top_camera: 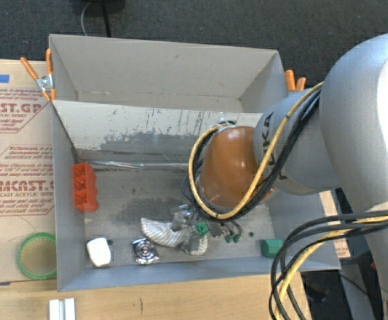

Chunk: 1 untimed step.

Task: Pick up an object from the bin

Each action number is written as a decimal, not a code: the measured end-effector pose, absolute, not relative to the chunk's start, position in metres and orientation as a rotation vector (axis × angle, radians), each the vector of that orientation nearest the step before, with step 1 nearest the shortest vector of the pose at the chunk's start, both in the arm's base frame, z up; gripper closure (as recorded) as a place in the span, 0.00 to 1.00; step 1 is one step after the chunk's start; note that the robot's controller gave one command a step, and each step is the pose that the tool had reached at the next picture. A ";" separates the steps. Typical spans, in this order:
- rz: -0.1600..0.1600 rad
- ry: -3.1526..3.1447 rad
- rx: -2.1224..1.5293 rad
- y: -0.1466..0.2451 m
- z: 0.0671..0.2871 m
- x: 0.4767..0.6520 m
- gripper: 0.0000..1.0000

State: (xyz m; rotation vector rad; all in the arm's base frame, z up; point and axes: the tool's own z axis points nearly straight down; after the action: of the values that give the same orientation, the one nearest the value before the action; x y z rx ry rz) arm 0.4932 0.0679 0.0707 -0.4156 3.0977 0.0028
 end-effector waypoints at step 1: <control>0.001 3.101 -0.465 0.067 0.109 0.491 1.00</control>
Offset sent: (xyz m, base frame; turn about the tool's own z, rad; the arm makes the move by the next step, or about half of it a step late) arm 0.0225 -0.0051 -0.0007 0.0220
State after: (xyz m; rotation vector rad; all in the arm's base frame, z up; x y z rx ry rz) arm 0.4912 0.0674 0.1092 -0.4654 3.1014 0.0015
